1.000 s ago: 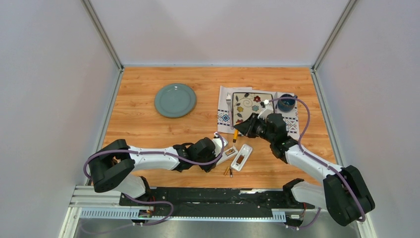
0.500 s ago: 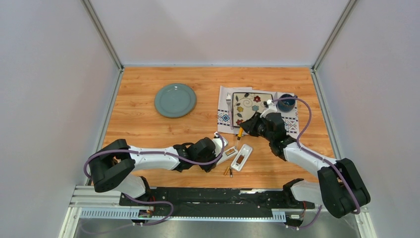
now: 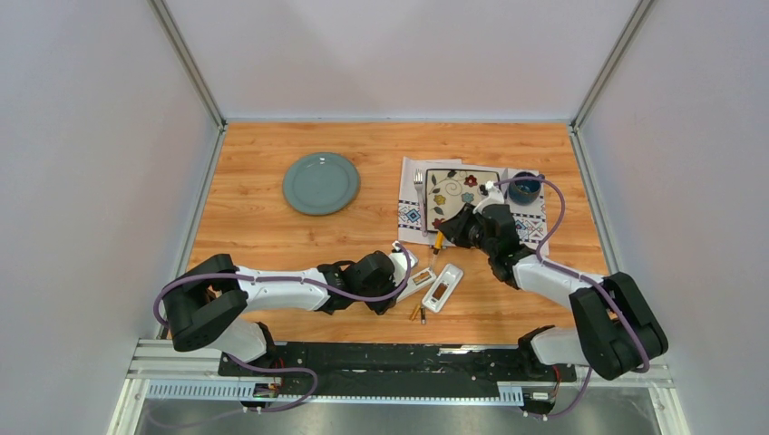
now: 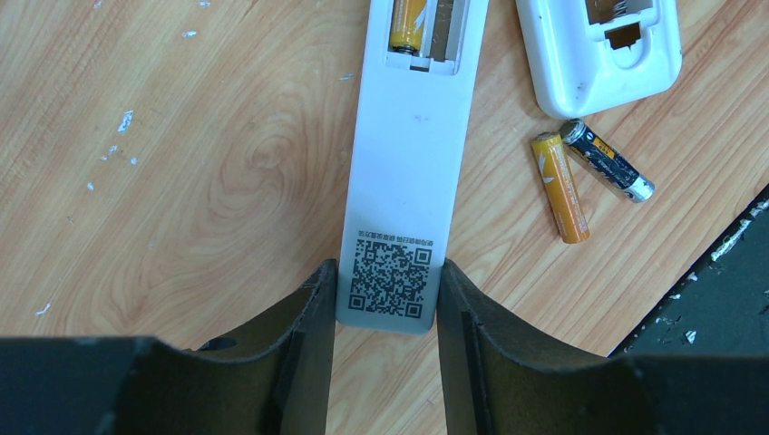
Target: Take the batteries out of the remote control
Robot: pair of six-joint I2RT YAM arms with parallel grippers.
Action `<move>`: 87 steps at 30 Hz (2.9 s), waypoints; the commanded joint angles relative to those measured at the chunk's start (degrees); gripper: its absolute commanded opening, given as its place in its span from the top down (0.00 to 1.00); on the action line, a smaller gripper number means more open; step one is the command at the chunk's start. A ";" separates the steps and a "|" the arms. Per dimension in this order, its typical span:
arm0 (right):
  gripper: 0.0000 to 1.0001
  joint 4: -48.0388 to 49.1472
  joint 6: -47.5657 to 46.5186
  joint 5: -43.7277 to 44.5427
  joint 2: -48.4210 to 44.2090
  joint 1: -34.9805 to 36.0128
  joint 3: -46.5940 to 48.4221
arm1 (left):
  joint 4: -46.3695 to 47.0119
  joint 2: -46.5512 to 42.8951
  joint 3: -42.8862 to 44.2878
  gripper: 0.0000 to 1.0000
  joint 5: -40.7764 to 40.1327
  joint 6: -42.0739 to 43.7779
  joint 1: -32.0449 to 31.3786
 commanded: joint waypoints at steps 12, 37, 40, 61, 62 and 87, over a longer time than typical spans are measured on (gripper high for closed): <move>1.00 1.96 -0.59 0.70 0.24 0.46 0.90 | -6.86 3.66 -2.34 1.00 4.61 -2.07 -0.43; 1.00 -1.72 -1.99 4.74 -3.98 2.14 0.73 | -6.86 3.93 -2.34 1.00 4.88 -2.07 -0.34; 1.00 -2.69 -2.61 5.09 -4.07 2.05 1.08 | -7.12 4.02 -2.17 1.00 4.97 -1.89 -0.43; 1.00 0.12 -1.99 3.07 -0.03 3.10 -0.33 | -7.39 4.98 -1.64 1.00 5.23 -1.71 -0.34; 1.00 0.12 -1.82 3.07 0.23 3.36 -0.33 | -7.47 5.07 -1.55 1.00 5.23 -1.71 -0.43; 1.00 -3.84 -3.75 10.28 -4.87 4.16 0.73 | -7.39 5.25 -1.64 1.00 5.32 -1.80 -0.43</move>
